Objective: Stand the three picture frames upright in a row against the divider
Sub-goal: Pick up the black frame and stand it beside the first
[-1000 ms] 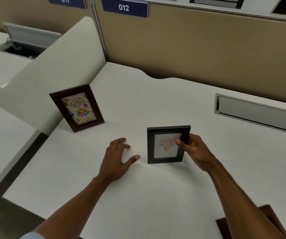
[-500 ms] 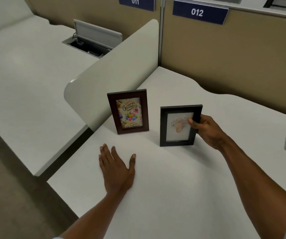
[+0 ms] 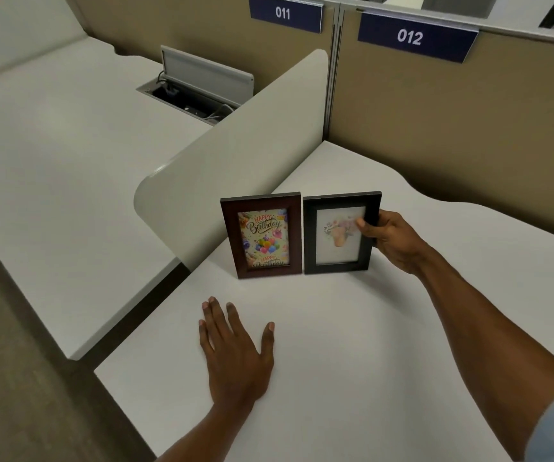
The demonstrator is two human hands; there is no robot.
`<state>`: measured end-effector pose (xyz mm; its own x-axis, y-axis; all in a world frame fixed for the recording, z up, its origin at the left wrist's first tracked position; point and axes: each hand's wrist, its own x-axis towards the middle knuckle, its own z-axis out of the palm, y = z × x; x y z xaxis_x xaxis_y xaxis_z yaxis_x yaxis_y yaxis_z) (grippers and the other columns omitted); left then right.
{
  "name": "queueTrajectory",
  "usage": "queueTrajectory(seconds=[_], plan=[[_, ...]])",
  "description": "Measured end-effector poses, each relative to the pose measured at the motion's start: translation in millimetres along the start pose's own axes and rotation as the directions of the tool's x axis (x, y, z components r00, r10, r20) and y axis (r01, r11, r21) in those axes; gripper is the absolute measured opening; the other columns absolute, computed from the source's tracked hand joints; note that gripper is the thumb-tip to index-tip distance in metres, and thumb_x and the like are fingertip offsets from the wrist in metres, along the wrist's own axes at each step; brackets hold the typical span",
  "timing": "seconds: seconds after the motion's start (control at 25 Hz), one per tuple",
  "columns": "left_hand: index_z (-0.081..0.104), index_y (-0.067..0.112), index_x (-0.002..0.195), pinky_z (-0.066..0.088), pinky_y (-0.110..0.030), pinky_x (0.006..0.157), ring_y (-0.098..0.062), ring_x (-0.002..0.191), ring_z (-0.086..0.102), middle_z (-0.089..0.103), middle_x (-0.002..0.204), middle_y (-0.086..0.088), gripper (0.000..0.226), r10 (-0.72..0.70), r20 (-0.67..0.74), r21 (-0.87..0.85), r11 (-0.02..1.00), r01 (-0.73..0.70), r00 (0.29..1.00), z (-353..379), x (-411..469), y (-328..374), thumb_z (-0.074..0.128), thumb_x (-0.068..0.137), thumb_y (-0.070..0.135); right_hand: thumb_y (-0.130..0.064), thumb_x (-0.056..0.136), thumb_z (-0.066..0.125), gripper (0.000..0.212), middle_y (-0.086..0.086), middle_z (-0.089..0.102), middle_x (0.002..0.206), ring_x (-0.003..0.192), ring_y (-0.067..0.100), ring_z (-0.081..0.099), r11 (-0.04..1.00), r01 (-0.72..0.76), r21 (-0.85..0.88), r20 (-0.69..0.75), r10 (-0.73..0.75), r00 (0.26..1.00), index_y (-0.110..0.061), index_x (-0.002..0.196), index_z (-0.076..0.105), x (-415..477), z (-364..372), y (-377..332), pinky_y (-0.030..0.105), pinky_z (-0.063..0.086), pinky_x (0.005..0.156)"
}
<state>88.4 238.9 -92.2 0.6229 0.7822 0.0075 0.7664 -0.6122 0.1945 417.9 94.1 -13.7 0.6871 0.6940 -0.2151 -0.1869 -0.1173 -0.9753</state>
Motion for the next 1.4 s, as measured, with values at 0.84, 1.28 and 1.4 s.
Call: queueTrajectory(seconds=[0.84,1.28,1.4], plan=[[0.032,0.008,0.165,0.017,-0.056,0.134,-0.037,0.168,0.012,0.016,0.179,-0.019,0.099,-0.011,-0.014,0.037,0.999,0.011,1.0,1,1,2,0.021,0.097,0.079,-0.04,0.071,0.081,0.062,0.002,0.076,0.129,0.129,0.032,0.066,0.999,-0.029,0.021,0.031,0.029,0.999,-0.019,0.129,0.068,13,6,-2,0.049,0.058,0.105],[0.028,0.002,0.165,0.012,-0.055,0.135,-0.037,0.168,0.007,0.014,0.178,-0.024,0.099,0.018,-0.015,-0.008,1.0,-0.019,1.0,-3,-3,0,0.025,0.099,0.076,-0.033,0.082,0.089,0.103,-0.001,0.051,0.142,0.124,0.021,0.058,0.934,-0.145,-0.326,-0.308,0.04,0.951,-0.026,0.162,0.025,-90,-12,15,0.038,0.052,0.097],[0.033,-0.001,0.162,0.016,-0.058,0.134,-0.042,0.166,0.014,0.02,0.176,-0.028,0.099,0.031,-0.01,-0.016,0.999,-0.031,0.999,-3,-8,2,0.023,0.099,0.074,-0.03,0.084,0.088,0.093,-0.002,0.056,0.139,0.121,0.019,0.062,0.945,-0.16,-0.286,-0.418,0.028,0.908,-0.027,0.159,0.032,-158,-15,27,0.03,0.054,0.089]])
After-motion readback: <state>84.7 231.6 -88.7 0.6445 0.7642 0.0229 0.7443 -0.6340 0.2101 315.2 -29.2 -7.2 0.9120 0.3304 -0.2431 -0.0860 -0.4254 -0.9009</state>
